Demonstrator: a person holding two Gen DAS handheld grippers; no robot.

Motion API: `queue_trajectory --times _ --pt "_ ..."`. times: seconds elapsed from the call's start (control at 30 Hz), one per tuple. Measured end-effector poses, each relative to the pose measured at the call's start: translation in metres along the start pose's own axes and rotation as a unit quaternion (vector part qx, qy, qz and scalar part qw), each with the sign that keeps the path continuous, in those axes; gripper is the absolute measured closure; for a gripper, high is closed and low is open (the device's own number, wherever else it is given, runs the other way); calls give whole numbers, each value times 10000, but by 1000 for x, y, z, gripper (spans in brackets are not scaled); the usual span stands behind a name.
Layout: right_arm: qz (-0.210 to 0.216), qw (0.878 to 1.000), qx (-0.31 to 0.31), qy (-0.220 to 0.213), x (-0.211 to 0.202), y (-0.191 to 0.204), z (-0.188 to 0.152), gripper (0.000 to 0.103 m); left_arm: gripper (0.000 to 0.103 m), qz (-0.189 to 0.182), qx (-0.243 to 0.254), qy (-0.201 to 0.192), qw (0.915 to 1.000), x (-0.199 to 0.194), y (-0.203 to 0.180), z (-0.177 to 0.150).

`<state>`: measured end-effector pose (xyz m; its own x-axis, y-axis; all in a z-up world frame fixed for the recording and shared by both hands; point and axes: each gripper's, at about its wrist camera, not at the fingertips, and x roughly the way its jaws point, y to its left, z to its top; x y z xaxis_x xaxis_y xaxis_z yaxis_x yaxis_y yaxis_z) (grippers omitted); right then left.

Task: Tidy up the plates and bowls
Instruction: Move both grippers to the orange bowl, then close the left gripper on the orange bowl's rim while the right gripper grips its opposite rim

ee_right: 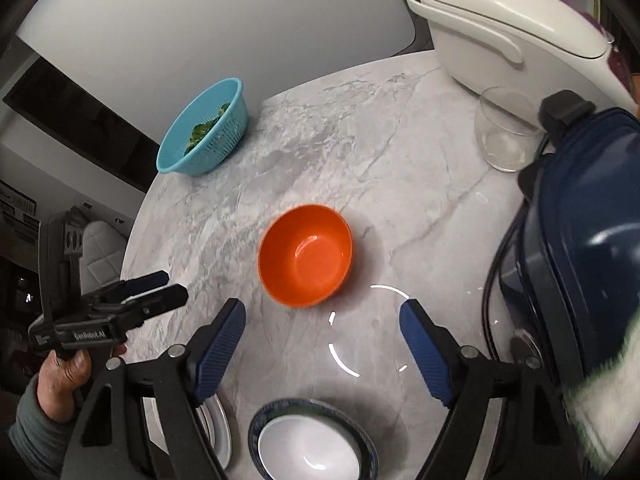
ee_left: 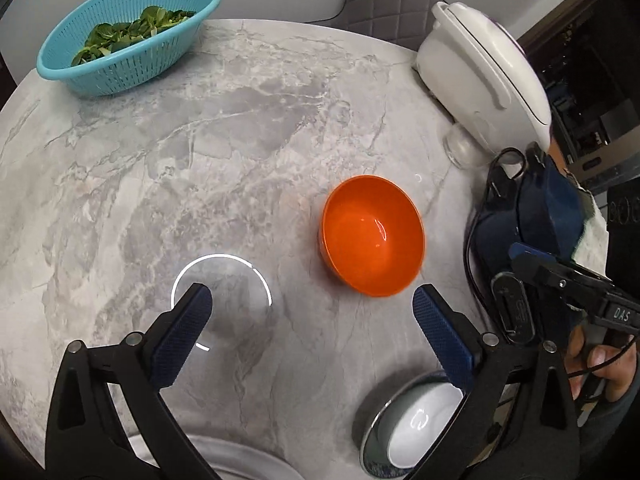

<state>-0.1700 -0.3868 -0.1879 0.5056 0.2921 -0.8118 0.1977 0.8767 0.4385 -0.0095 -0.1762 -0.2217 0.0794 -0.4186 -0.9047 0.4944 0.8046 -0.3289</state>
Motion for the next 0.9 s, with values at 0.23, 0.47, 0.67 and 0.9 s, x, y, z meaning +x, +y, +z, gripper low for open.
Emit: queue_trajectory --times 0.23,0.47,0.67,0.9 --pt "-36 9974 129 707 80 -18 34 42 13 152 -131 359 9992 69 6 16" --pt "-8 9933 345 1101 126 -45 33 48 37 198 11 561 9982 104 -1 22" --pt "98 9915 519 1185 137 -57 37 51 44 269 47 688 9973 123 -2 27" --pt "163 9903 444 1303 144 -55 38 77 72 243 95 745 9969 133 -5 30"
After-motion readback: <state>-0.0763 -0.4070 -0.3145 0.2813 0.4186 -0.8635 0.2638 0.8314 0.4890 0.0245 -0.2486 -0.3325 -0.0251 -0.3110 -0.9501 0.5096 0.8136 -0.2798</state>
